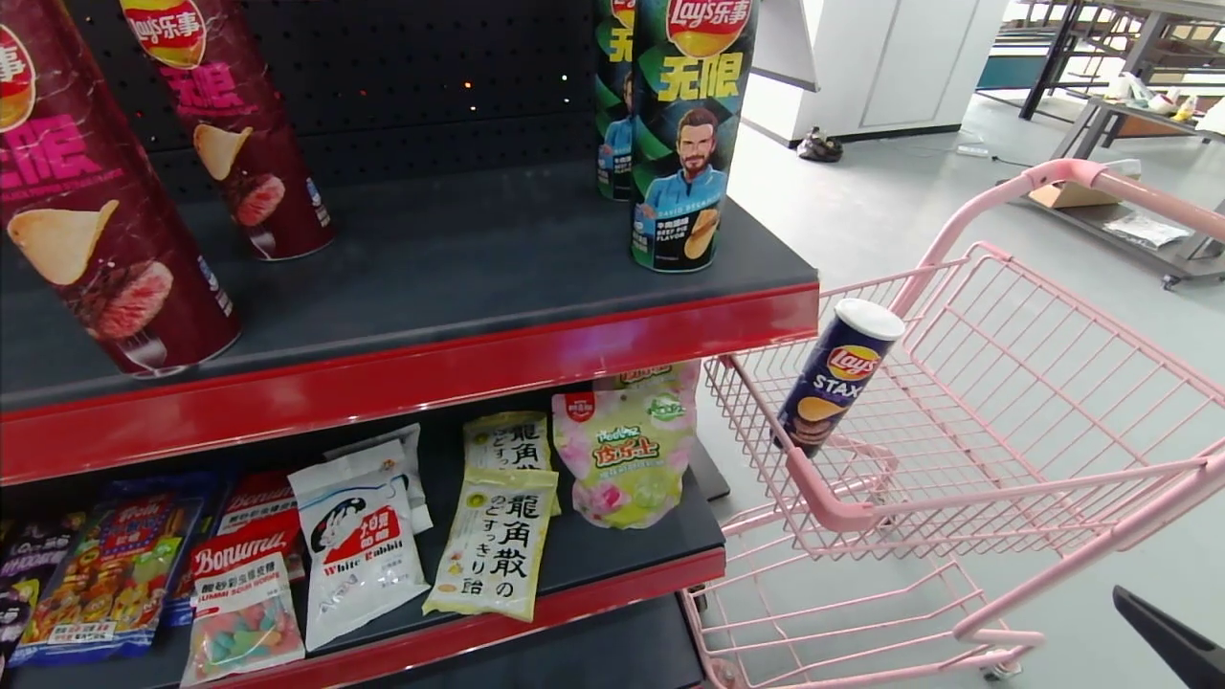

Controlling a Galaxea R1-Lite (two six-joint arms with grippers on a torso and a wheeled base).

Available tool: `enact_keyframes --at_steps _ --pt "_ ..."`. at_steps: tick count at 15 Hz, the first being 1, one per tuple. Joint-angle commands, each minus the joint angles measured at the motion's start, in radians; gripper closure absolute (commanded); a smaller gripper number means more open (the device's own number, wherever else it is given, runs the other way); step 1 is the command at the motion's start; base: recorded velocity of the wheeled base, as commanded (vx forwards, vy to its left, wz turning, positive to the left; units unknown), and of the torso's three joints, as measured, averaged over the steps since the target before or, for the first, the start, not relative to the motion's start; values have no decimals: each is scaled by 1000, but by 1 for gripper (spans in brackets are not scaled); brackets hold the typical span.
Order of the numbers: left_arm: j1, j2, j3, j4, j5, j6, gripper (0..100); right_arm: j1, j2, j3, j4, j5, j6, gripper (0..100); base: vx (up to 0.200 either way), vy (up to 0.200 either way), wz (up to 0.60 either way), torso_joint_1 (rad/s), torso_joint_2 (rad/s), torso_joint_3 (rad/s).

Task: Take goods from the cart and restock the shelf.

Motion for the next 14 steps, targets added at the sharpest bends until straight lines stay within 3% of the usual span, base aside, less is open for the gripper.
enact_keyframes --at_steps 1,3,6,10,13,14 --pt "0 -2 4 1 1 0 0 2 9 -3 1 2 -2 0 0 0 0 0 0 0" --pt "0 0 4 1 1 0 0 1 9 -3 1 0 -25 0 0 0 0 0 0 0" --pt "2 0 4 1 1 0 0 2 7 0 1 2 -27 0 0 0 -600 -2 2 1" --pt "2 -3 4 1 1 0 0 -1 24 -4 -1 2 -27 0 0 0 0 0 0 0" --pt "2 -9 4 1 4 0 0 -5 190 -109 -24 2 -5 0 0 0 0 0 0 0" --pt "2 -8 6 1 6 0 0 8 362 -188 -126 5 78 0 0 0 0 0 0 0"
